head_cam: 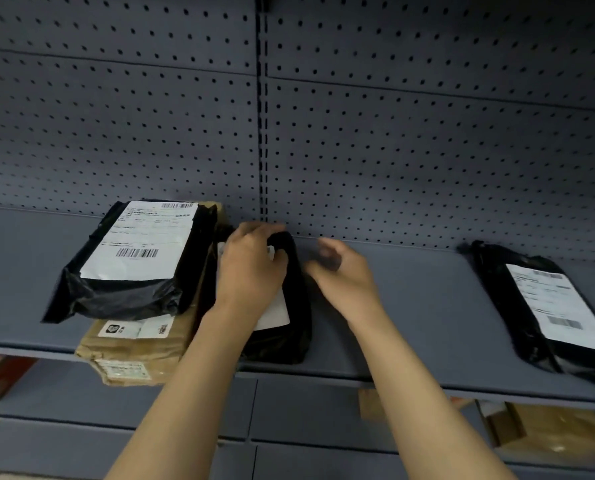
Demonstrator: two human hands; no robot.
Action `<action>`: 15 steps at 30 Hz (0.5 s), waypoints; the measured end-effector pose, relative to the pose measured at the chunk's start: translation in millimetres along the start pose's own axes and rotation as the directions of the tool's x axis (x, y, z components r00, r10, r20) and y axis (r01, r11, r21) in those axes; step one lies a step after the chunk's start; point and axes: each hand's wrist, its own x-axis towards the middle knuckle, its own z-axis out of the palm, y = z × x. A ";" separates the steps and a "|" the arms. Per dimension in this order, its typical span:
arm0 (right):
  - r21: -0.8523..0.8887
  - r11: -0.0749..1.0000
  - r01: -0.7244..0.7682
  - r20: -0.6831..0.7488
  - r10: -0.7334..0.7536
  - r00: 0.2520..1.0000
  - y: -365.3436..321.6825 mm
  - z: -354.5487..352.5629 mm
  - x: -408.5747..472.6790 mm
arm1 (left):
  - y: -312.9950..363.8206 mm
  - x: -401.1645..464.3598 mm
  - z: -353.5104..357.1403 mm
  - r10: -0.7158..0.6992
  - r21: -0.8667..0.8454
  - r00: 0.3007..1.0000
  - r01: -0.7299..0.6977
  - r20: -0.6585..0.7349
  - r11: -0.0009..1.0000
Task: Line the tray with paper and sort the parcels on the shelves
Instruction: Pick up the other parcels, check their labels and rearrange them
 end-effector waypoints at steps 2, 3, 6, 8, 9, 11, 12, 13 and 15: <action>0.017 1.000 0.021 -0.039 -0.020 0.999 -5.0 -20.0 -1.2 | 16.2 2.0 8.6 -0.001 -0.151 1.000 0.003 0.019 0.988; 0.031 0.999 0.030 -0.053 -0.029 0.998 -6.7 -30.6 -2.1 | 24.7 3.1 12.5 -0.015 -0.210 0.999 0.021 0.031 0.977; 0.055 0.997 0.059 -0.078 -0.055 0.995 -7.5 -66.1 -6.0 | 52.5 5.0 25.5 -0.088 -0.395 0.991 0.123 0.105 0.910; 0.064 0.995 0.077 -0.112 -0.069 0.991 -5.9 -93.8 -9.1 | 74.7 4.1 37.7 -0.109 -0.494 0.982 0.173 0.156 0.852; 0.074 0.993 0.088 -0.137 -0.078 0.988 -3.3 -107.7 -10.1 | 86.4 2.3 44.3 -0.113 -0.528 0.977 0.193 0.180 0.827; 0.090 0.991 0.103 -0.184 -0.085 0.979 4.0 -137.0 -13.0 | 112.2 -3.4 58.7 -0.122 -0.561 0.967 0.231 0.225 0.795; 0.094 0.990 0.108 -0.206 -0.087 0.975 8.7 -156.2 -15.3 | 128.9 -6.5 68.6 -0.122 -0.567 0.964 0.240 0.237 0.788; 0.101 0.989 0.112 -0.219 -0.088 0.972 12.7 -169.3 -17.0 | 140.1 -9.1 75.4 -0.125 -0.571 0.961 0.248 0.246 0.782; 0.093 0.989 0.115 -0.240 -0.090 0.967 22.3 -202.7 -19.1 | 169.4 -13.4 93.6 -0.117 -0.584 0.956 0.258 0.268 0.770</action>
